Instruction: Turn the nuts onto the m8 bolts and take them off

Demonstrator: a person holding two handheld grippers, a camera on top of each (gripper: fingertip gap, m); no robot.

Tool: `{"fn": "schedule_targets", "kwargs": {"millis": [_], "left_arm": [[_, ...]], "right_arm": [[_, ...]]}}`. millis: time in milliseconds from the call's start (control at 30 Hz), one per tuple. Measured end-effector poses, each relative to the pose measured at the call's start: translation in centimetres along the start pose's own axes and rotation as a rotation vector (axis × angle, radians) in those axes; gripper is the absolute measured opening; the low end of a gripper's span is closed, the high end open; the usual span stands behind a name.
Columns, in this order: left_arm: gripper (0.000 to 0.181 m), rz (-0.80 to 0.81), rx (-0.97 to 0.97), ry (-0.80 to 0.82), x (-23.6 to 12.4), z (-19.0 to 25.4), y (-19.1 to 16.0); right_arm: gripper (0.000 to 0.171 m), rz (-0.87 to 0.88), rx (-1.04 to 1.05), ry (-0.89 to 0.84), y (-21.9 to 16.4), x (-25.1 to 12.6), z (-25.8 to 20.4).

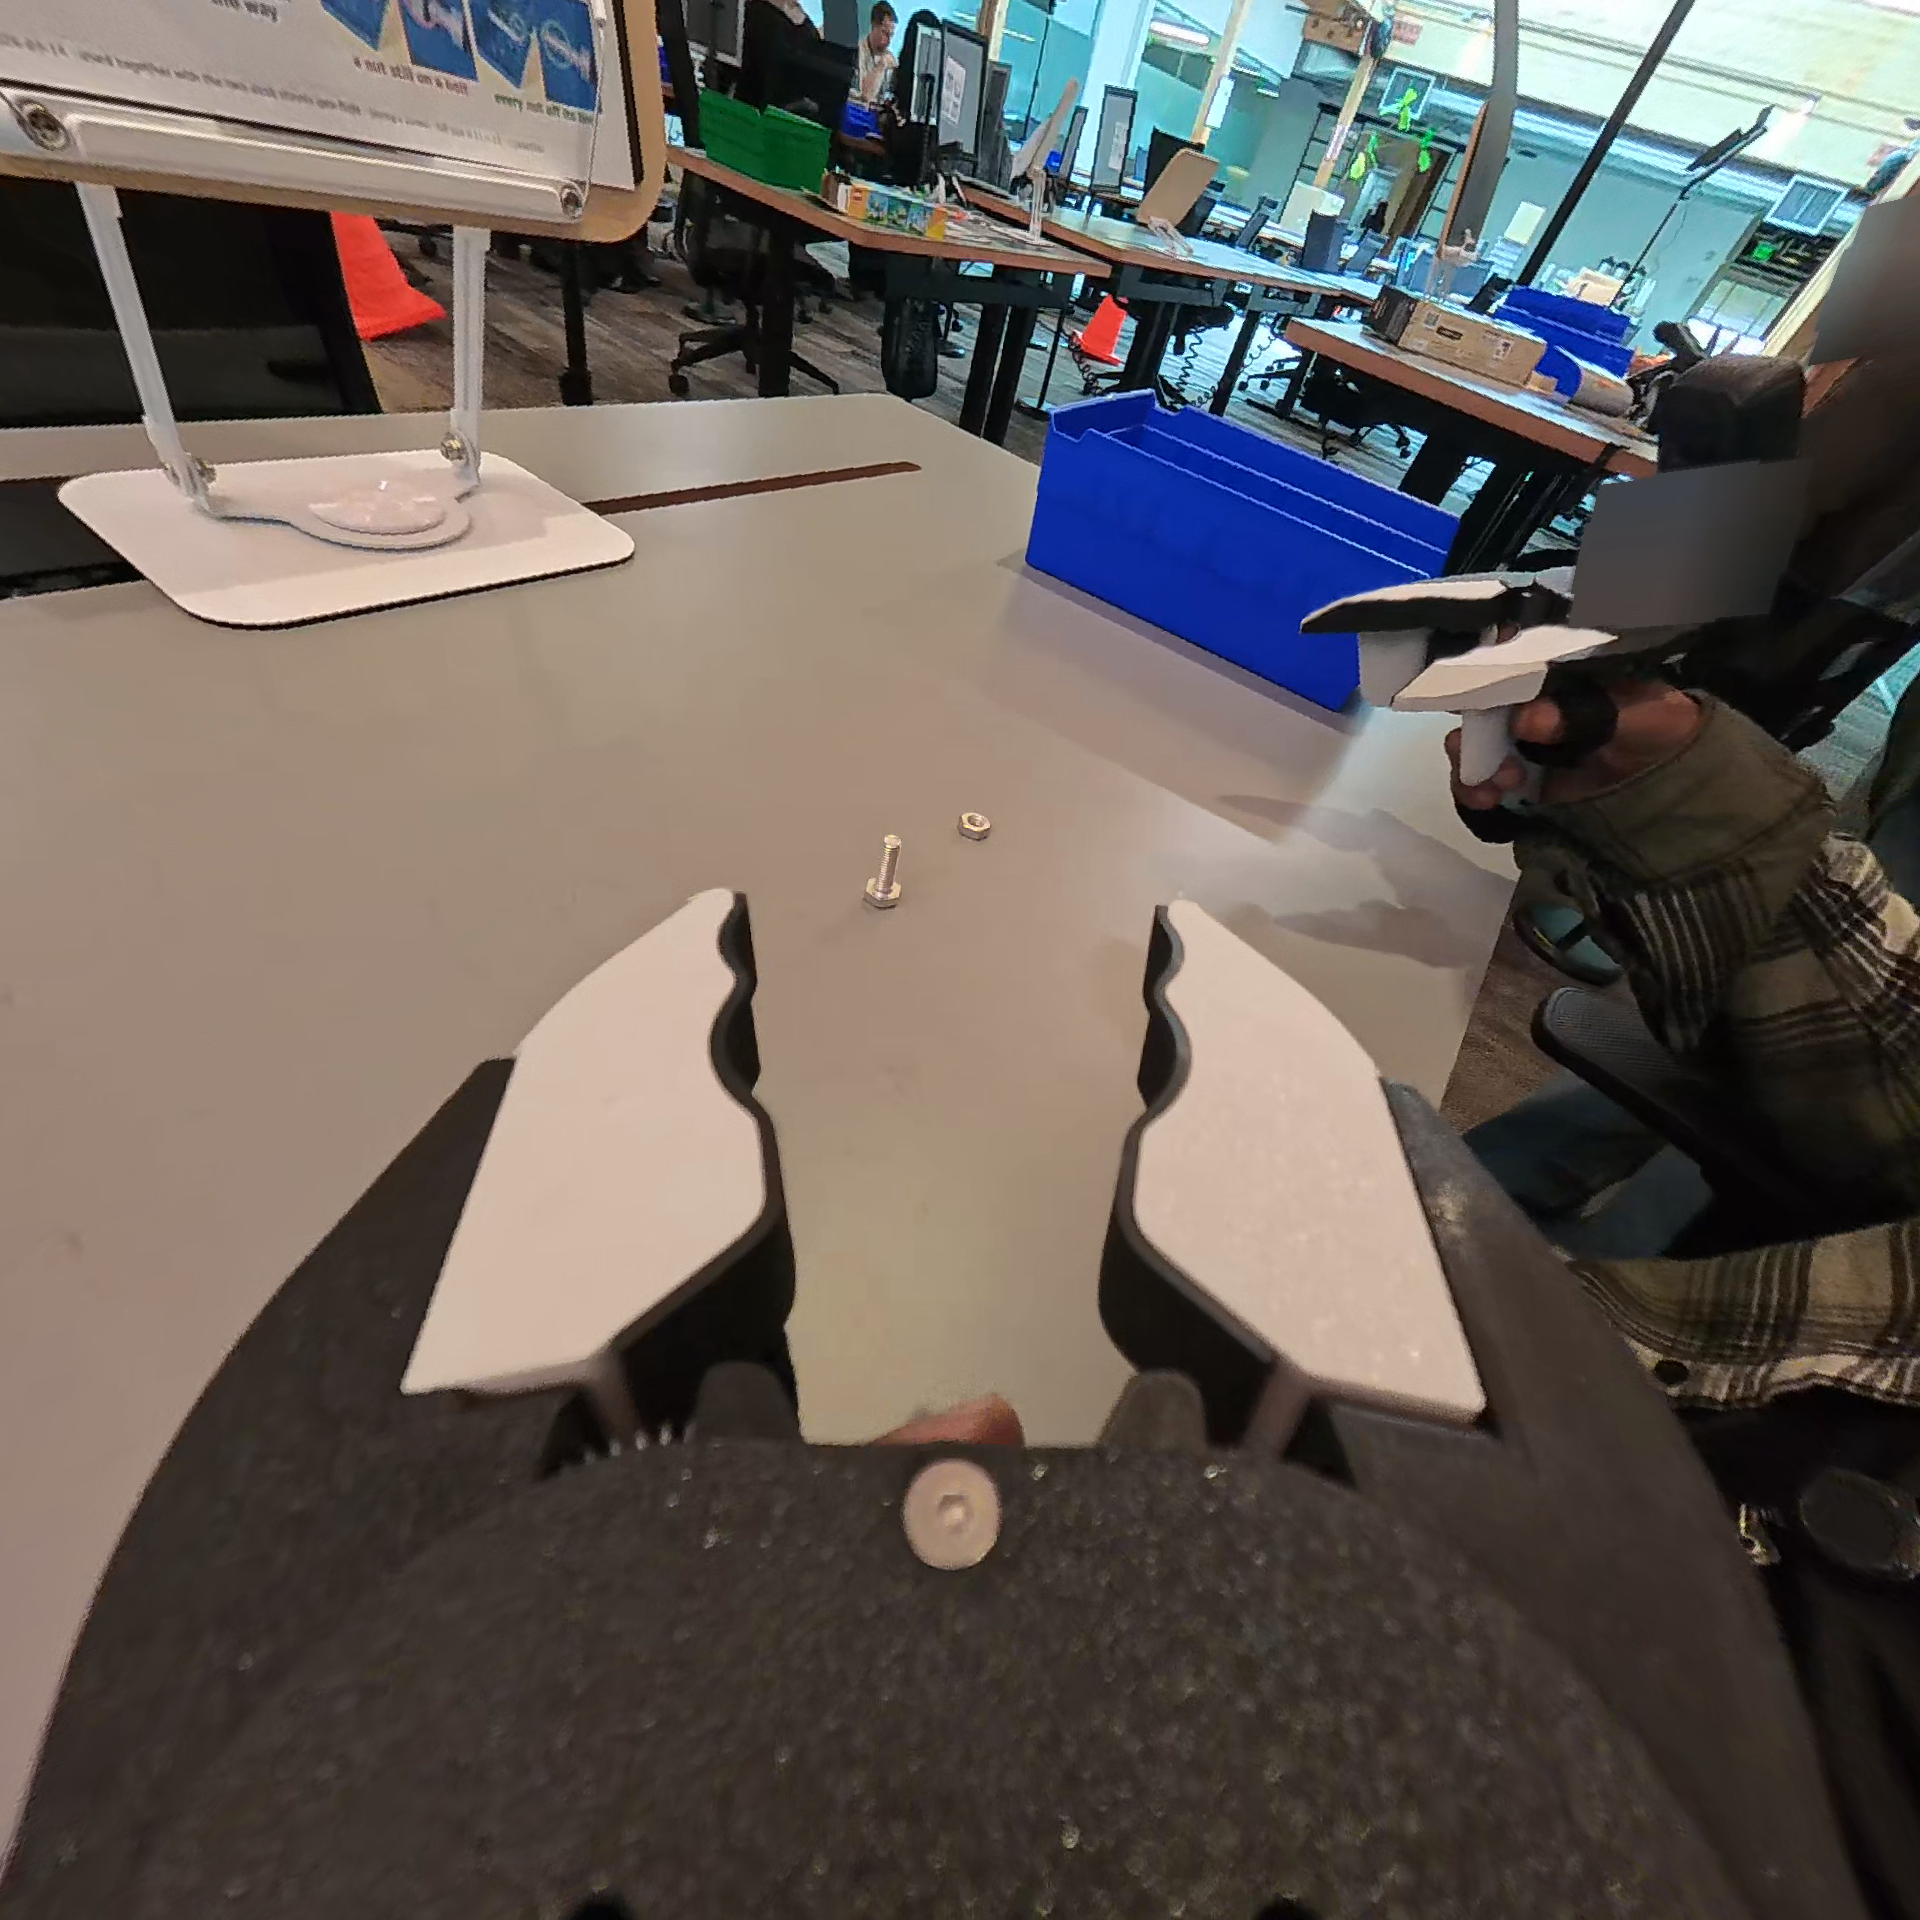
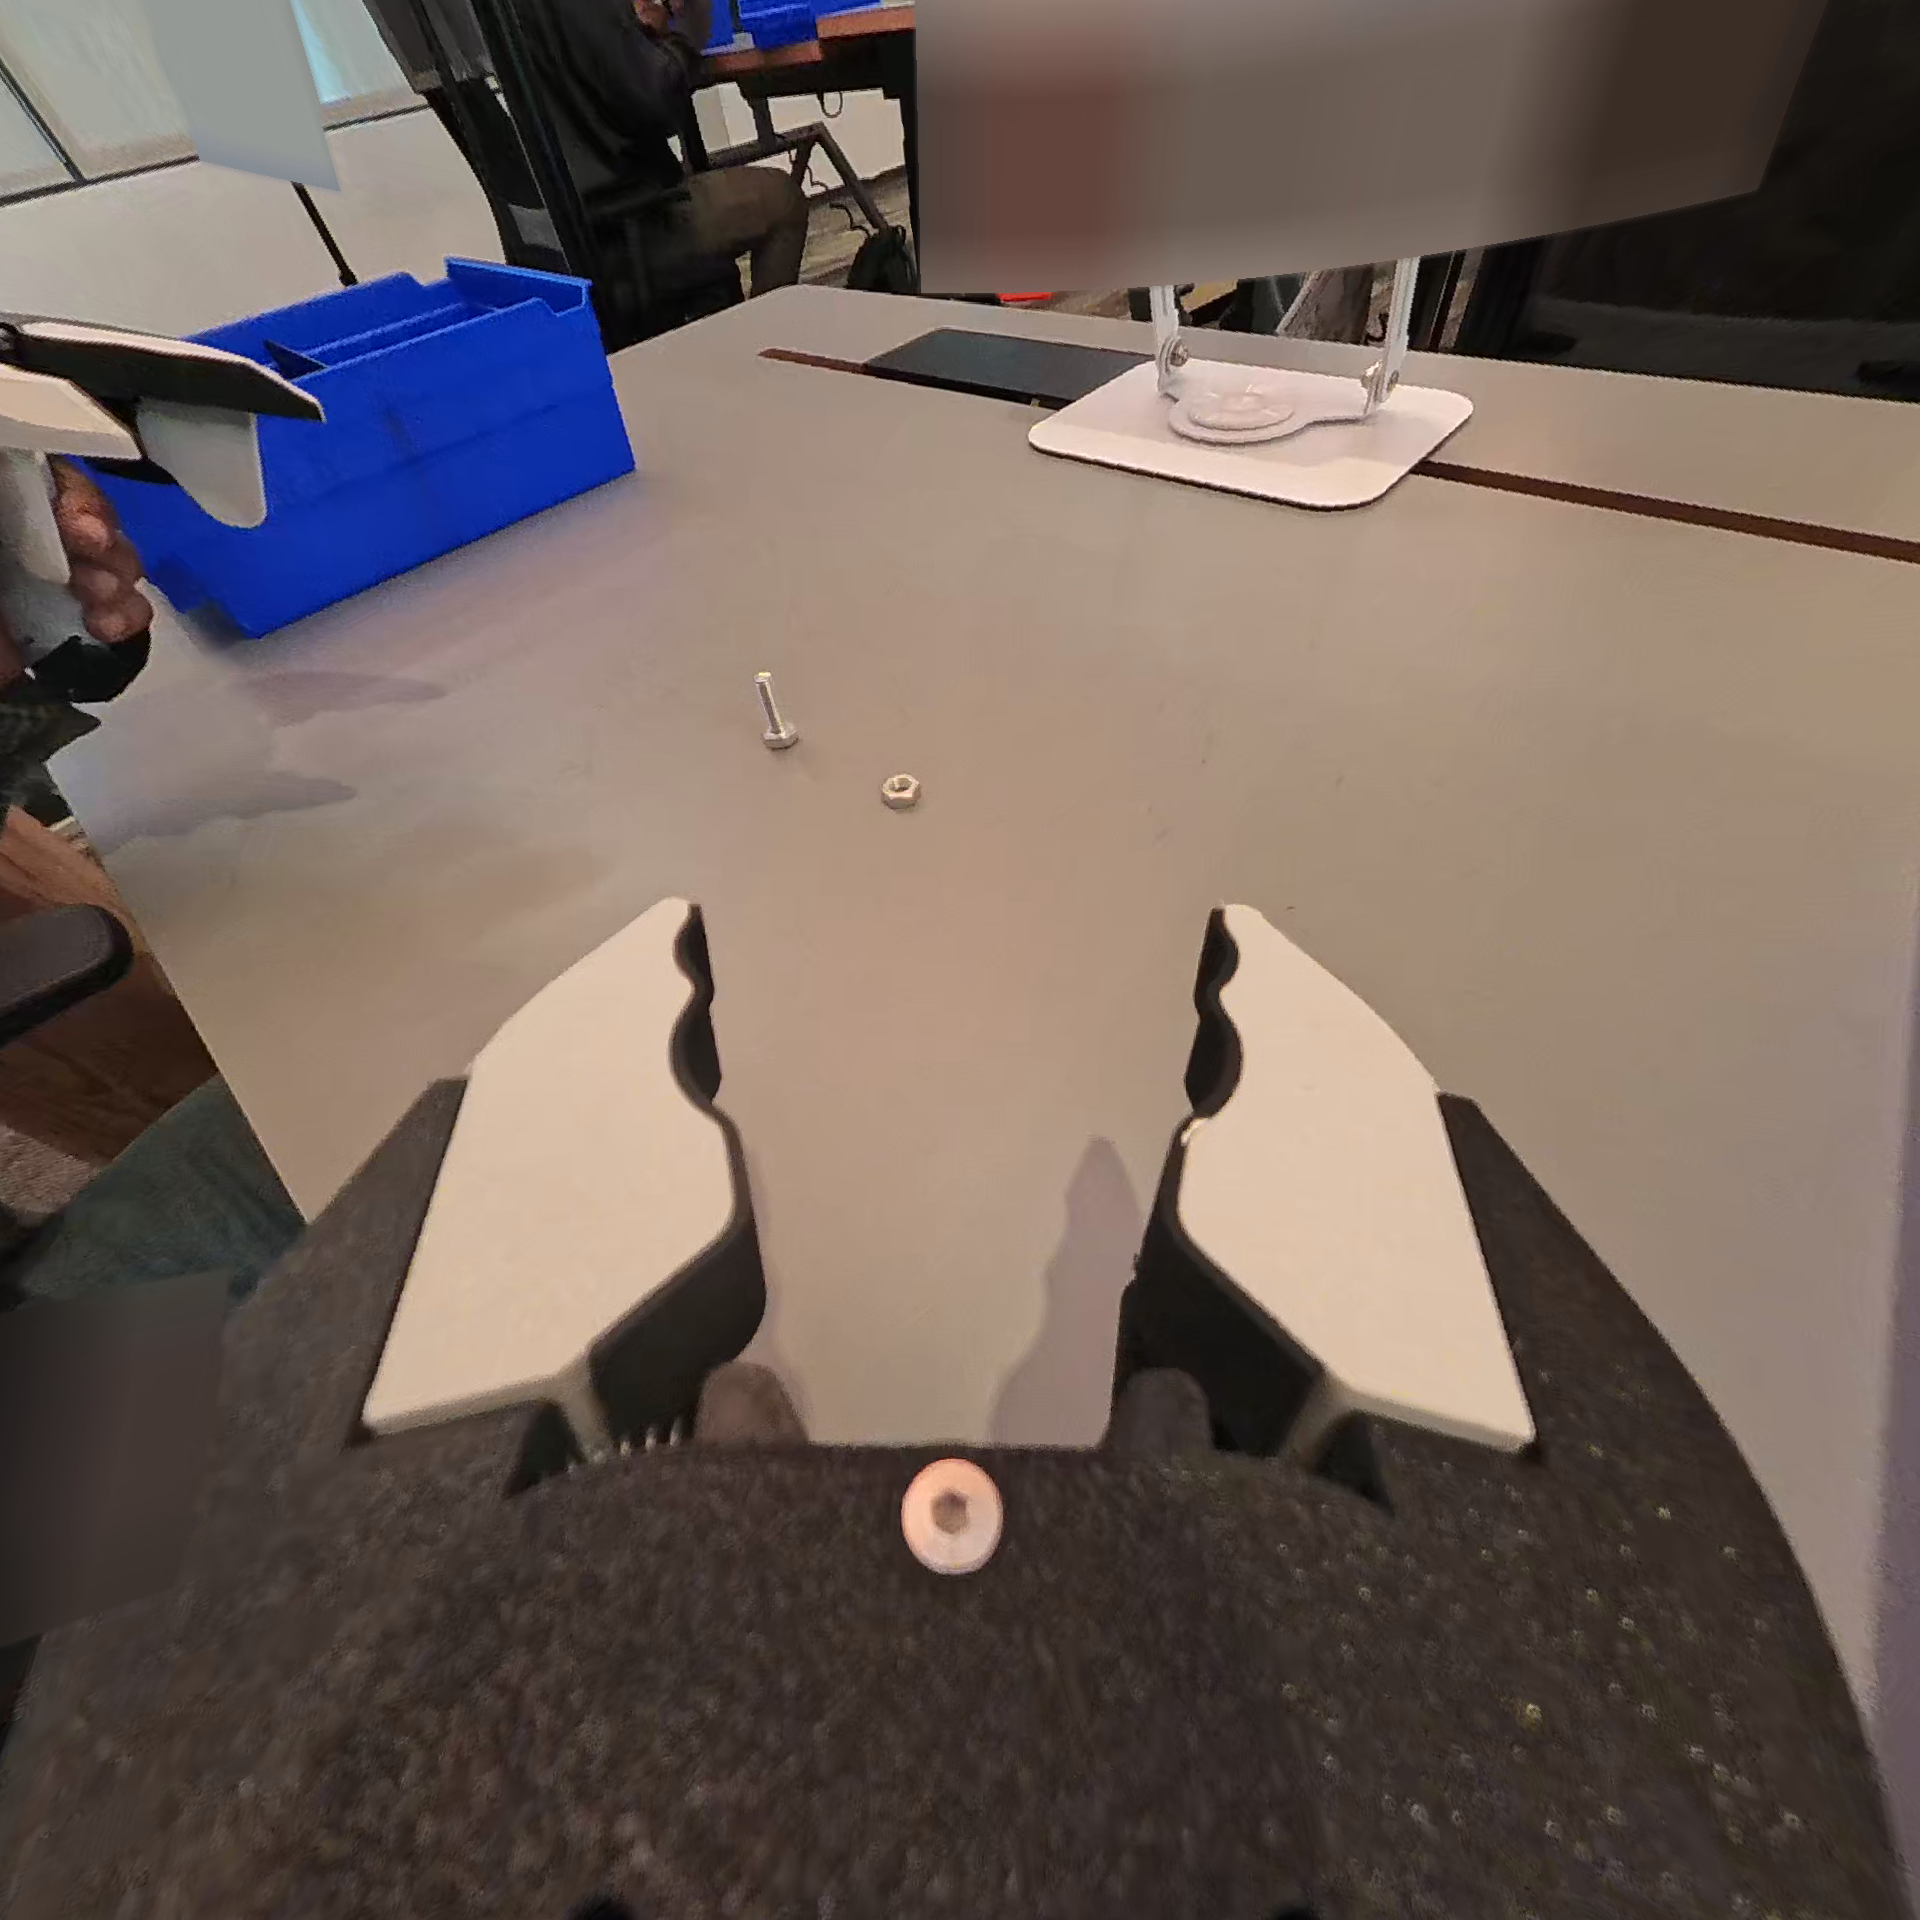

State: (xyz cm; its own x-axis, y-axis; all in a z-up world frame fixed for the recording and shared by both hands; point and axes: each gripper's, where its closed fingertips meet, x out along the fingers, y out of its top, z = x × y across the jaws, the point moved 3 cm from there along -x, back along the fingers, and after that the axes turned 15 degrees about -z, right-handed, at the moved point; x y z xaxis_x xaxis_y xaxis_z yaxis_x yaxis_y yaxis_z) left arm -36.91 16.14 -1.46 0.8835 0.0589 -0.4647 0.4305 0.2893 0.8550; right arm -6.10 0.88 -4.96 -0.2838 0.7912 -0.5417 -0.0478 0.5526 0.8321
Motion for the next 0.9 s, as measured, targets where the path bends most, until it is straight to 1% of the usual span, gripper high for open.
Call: {"fn": "schedule_targets", "kwargs": {"millis": [233, 533, 900], "left_arm": [[0.072, -0.011, -0.021, 0.012, 0.3, -0.3, -0.6], [0.073, -0.001, -0.036, 0.022, -0.3, -0.8, -1.1], [0.072, -0.007, -0.017, 0.045, -0.3, -1.4, -1.1]], "right_arm": [[0.089, 0.011, 0.000, 0.006, 0.1, 0.2, -0.2], [0.089, 0.002, -0.007, 0.014, 0.2, 0.5, -0.5], [0.088, 0.003, -0.003, -0.001, 0.0, 0.5, -0.2]]}}
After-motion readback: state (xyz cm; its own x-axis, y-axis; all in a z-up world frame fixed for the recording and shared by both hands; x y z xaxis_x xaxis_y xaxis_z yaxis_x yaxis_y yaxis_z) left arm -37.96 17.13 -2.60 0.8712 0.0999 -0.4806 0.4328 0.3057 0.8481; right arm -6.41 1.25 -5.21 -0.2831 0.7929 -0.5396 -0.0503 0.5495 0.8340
